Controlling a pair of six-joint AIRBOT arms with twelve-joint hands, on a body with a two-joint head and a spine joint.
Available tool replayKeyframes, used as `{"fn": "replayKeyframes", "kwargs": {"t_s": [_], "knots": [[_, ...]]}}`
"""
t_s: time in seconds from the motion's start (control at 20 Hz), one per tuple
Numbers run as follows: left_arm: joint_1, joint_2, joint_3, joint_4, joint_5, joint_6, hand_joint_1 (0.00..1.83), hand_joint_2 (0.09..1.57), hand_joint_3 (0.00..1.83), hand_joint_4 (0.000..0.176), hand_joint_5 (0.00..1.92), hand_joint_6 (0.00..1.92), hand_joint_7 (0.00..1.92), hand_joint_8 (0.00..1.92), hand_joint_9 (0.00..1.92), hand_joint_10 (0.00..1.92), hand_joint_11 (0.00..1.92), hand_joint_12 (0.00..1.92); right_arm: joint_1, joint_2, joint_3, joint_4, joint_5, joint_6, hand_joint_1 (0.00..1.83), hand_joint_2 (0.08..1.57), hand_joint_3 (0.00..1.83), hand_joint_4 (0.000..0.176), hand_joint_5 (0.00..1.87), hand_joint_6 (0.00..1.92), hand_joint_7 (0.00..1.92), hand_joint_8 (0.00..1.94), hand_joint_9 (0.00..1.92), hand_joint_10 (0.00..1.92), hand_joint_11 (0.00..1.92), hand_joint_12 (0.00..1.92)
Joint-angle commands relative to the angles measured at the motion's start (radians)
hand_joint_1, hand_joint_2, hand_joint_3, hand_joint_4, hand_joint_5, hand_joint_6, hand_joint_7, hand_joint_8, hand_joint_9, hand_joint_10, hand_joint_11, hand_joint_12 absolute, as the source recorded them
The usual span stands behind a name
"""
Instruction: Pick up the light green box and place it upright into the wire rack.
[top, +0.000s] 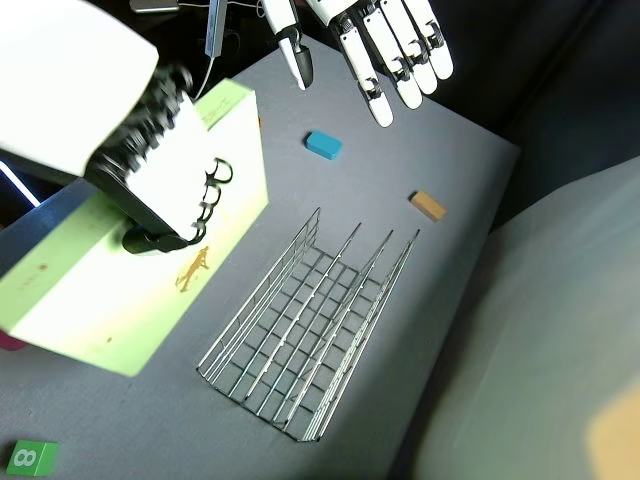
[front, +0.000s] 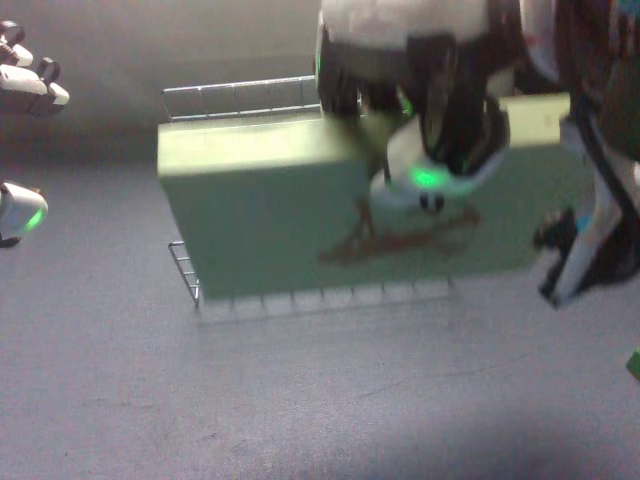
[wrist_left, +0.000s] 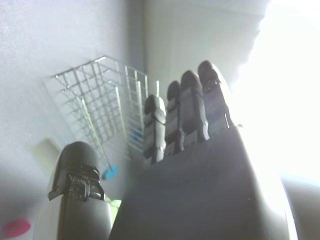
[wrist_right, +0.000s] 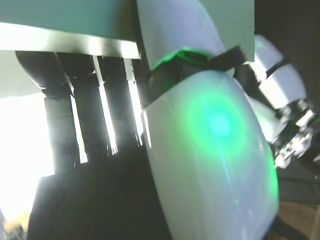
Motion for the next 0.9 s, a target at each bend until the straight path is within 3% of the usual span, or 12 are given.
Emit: {"fn": "replayKeyframes", "kwargs": {"t_s": [0.0,0.3,0.65,0.85], "knots": [[-0.014,-0.002,0.002,0.067,-0.054,0.008,0.15,1.30,0.00,0.069,0.19,0.00,0.10,0.00,0.10,0.00,0.00,0.25,0.022,-0.004,0.004,-0.111,0.047,0.003,1.36,1.15,0.00,0.000,0.84,1.04,0.97,1.02,0.79,1.45,0.68,1.52],[-0.014,-0.002,0.002,0.067,-0.052,0.008,0.15,1.29,0.00,0.070,0.18,0.00,0.10,0.00,0.09,0.00,0.00,0.29,0.047,-0.086,0.115,-0.098,0.041,-0.012,1.36,1.15,0.00,0.000,0.83,1.03,0.97,1.03,0.80,1.45,0.70,1.51],[-0.014,-0.002,0.003,0.068,-0.050,0.008,0.14,1.30,0.00,0.070,0.19,0.00,0.10,0.00,0.09,0.00,0.00,0.21,0.004,-0.213,0.260,-0.102,0.036,-0.025,1.37,1.15,0.00,0.000,0.85,1.02,0.99,1.00,0.81,1.44,0.71,1.50],[-0.012,-0.002,0.003,0.068,-0.049,0.008,0.12,1.29,0.00,0.070,0.20,0.00,0.11,0.00,0.12,0.00,0.00,0.28,-0.038,-0.244,0.283,-0.185,0.049,0.007,1.37,1.15,0.00,0.000,0.86,1.03,0.99,1.00,0.81,1.43,0.70,1.50]]}}
